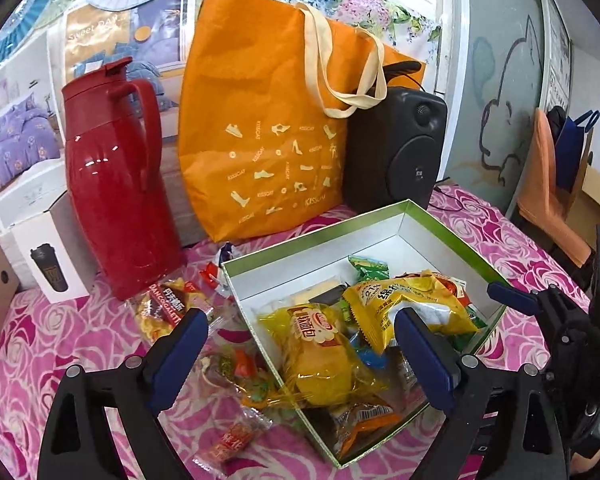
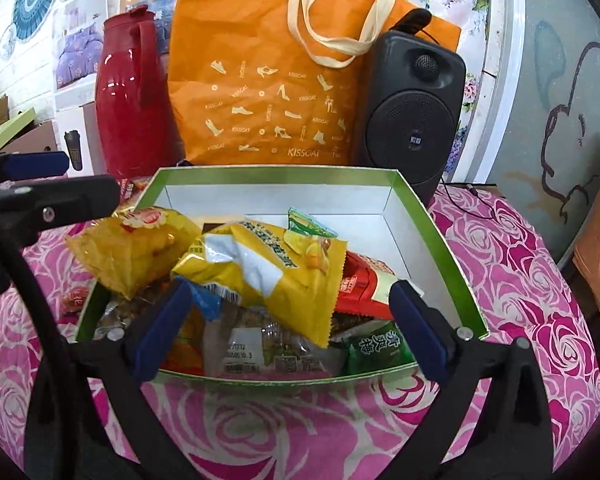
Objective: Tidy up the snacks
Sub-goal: 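Open both grippers over the box to drop the yellow bags, then move both grippers back toward the remaining loose snacks beside the box, then grasp a small clear snack packet with the left gripper while the right grasps a red-labelled packet, then carry both packets over the box and open both grippers to drop them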
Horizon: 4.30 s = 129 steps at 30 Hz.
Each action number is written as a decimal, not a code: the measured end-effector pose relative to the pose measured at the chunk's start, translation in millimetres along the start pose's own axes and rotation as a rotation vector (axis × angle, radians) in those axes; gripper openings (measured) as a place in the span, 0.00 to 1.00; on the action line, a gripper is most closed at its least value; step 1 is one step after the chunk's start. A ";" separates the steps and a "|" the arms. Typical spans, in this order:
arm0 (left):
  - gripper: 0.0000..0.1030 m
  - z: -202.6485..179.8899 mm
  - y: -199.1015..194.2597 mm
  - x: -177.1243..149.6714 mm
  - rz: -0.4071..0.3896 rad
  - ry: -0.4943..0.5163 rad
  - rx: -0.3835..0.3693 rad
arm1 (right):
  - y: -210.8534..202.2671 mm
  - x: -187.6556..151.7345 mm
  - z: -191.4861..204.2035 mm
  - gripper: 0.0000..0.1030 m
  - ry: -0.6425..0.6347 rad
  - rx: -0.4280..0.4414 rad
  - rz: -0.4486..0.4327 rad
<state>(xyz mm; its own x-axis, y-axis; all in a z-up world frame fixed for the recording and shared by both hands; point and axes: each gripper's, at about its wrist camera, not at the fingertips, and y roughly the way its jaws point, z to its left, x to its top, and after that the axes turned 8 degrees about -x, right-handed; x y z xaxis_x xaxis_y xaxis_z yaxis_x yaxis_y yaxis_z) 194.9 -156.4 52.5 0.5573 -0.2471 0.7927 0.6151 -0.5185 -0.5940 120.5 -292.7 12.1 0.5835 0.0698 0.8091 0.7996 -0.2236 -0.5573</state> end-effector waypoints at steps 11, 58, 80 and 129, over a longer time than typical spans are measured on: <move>0.93 3.0 -50.6 -0.5 -0.067 0.009 0.032 | -44.1 14.5 22.0 0.96 -0.026 -0.004 -0.047; 0.92 148.0 -70.8 -66.5 0.003 -0.172 0.035 | 7.0 -53.8 167.7 0.18 0.209 0.179 0.277; 0.22 117.4 43.4 -66.8 0.177 -0.212 -0.147 | -21.8 -71.1 112.4 0.43 0.176 0.218 0.238; 0.55 -24.1 35.3 30.0 0.042 0.060 -0.175 | 17.4 9.2 -49.3 0.24 0.245 -0.045 0.027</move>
<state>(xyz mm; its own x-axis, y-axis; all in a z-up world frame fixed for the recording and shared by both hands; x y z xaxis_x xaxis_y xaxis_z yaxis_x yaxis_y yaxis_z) 219.8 -201.9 58.6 0.5429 -0.3166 0.7778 0.4828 -0.6402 -0.5976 132.7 -343.8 19.1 0.5479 -0.1735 0.8184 0.7742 -0.2654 -0.5746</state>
